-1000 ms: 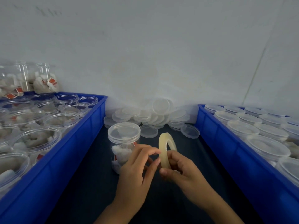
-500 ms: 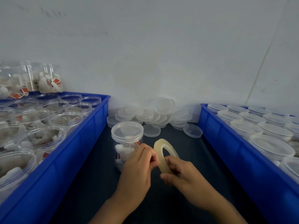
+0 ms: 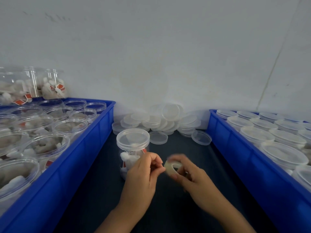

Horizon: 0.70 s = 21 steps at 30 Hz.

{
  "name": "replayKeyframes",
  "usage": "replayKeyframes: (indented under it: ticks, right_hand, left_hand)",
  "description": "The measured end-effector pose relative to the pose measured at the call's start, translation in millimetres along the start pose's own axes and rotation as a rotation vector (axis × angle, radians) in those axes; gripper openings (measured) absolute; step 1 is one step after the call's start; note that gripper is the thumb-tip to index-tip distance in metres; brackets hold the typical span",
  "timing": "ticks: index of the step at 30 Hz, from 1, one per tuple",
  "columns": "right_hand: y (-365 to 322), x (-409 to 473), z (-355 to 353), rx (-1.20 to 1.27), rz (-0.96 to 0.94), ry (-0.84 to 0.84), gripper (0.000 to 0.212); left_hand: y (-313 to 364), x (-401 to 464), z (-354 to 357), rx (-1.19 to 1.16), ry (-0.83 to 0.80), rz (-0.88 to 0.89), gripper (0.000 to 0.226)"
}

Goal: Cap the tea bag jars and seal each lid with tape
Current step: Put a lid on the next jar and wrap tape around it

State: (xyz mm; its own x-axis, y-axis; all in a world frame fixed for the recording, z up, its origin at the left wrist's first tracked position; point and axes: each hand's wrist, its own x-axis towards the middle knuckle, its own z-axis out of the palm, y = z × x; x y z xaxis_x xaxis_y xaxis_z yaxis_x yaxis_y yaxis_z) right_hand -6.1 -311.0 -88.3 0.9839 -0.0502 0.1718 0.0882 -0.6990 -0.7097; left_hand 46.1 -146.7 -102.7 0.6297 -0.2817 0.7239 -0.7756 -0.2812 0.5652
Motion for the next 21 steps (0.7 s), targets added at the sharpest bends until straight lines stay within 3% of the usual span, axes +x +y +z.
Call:
replayKeyframes:
  ticks: [2,5,8,11,15,18,21]
  right_hand:
    - [-3,-1,3,0.025,0.016,0.004,0.025]
    - [-7,-1,10,-0.060,-0.028,0.103,0.034]
    - [-11,1,15,-0.126,-0.058,0.050,0.031]
    - [-12,1,15,-0.240,0.016,0.066,0.016]
    - [-13,1,7,-0.333,0.157,0.062,0.024]
    - [-15,1,9,-0.082,0.182,0.047,0.005]
    - [-14,1,14,0.136,0.132,0.077,0.015]
  left_hand:
    - [-2,-1,-1,0.043,0.005,0.017,0.035]
    - [-4,-2,0,0.111,0.027,0.065,0.034]
    - [-5,-2,0,0.113,0.071,0.112,0.032]
    - [-7,-1,-1,0.124,0.124,0.144,0.028]
    - [-11,3,-4,0.135,0.176,0.125,0.023]
    - [-13,1,-2,0.177,0.151,0.136,0.023]
    - [-14,1,-4,0.273,0.152,0.182,0.019]
